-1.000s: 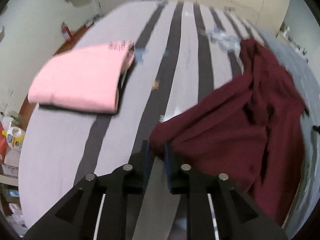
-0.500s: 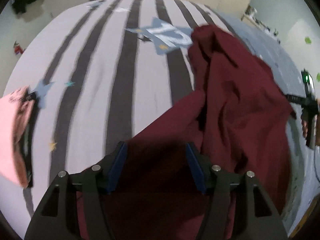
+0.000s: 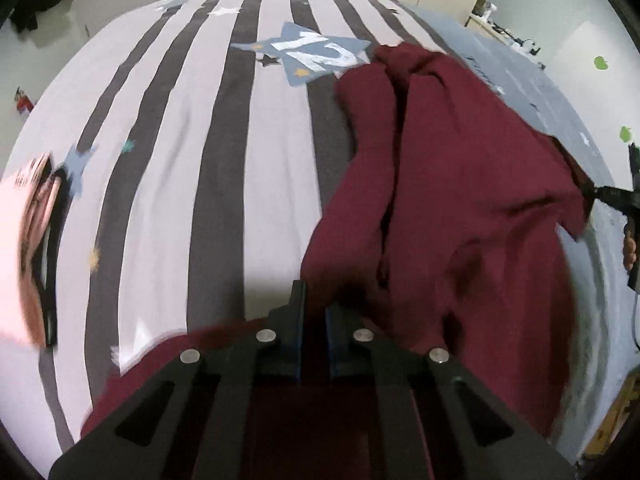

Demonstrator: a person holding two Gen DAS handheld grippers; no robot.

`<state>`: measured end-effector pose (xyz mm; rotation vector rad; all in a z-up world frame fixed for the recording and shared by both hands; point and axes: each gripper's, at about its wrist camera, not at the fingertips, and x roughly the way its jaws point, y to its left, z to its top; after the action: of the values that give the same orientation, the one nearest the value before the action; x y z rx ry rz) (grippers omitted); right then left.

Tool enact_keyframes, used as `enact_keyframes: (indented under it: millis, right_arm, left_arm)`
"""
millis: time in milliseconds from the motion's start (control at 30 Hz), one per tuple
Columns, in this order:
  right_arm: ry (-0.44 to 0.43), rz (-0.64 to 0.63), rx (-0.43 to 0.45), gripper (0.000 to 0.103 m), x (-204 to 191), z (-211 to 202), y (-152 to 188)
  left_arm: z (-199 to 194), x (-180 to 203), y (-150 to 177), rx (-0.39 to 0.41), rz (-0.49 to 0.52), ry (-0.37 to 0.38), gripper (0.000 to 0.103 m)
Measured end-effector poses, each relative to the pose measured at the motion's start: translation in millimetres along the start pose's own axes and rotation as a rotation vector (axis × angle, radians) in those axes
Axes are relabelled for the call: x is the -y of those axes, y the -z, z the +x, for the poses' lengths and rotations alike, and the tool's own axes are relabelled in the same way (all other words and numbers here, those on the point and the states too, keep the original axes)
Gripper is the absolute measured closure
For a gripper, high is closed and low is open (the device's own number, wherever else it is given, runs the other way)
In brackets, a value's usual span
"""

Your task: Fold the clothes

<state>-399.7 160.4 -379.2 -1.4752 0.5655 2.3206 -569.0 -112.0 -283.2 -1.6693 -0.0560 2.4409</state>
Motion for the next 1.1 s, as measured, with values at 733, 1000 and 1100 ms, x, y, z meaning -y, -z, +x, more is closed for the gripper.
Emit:
enact_keyframes:
  millis: [733, 1000, 1100]
  right_arm:
    - [0.078, -0.088, 0.057, 0.065, 36.8, -149.4, 86.8]
    - [-0.095, -0.246, 0.031, 0.051, -41.6, -66.8, 19.5]
    - [-0.076, -0.320, -0.015, 0.051, -56.8, -33.8, 4.7]
  left_arm:
    - [-66.6, 38.5, 28.0, 0.015, 0.002, 0.092, 0.047]
    - [73.7, 86.2, -79.6, -0.080, 0.118, 0.205, 0.038]
    - [88.6, 94.1, -81.0, -0.085, 0.187, 0.115, 0.038]
